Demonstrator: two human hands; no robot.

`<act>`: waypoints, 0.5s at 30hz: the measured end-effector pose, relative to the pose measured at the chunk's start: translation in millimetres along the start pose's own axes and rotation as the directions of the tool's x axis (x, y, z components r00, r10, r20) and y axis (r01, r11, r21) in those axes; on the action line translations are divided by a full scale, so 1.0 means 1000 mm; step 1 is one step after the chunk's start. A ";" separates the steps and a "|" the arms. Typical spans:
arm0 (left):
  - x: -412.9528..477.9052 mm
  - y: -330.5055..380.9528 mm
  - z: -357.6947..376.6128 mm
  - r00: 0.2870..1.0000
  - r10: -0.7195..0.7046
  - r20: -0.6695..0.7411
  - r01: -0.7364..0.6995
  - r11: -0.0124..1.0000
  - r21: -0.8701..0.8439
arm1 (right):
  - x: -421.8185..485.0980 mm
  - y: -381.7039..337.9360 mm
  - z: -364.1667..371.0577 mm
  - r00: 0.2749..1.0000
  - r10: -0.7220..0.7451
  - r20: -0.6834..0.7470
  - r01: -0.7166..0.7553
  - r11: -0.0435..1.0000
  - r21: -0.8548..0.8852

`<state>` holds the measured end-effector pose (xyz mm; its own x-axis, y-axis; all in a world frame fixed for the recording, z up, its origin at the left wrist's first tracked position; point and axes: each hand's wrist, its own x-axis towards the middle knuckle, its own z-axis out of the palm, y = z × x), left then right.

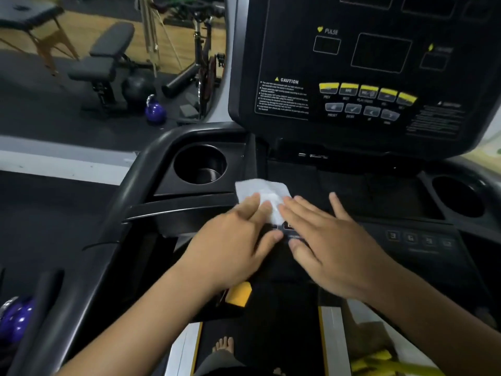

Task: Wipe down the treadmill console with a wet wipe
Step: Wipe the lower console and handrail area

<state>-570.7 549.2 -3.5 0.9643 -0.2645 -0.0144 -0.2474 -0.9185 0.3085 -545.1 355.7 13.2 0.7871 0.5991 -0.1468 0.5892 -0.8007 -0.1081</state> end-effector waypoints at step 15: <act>0.042 0.016 0.001 1.000 -0.028 0.006 0.028 0.999 0.038 | 0.024 0.010 -0.011 1.000 0.013 0.021 -0.014 0.998 0.058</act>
<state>-534.5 523.3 -0.2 0.9703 -0.2402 -0.0285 -0.2238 -0.9361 0.2712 -518.1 362.2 19.2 0.7905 0.5888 -0.1685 0.5668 -0.8076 -0.1627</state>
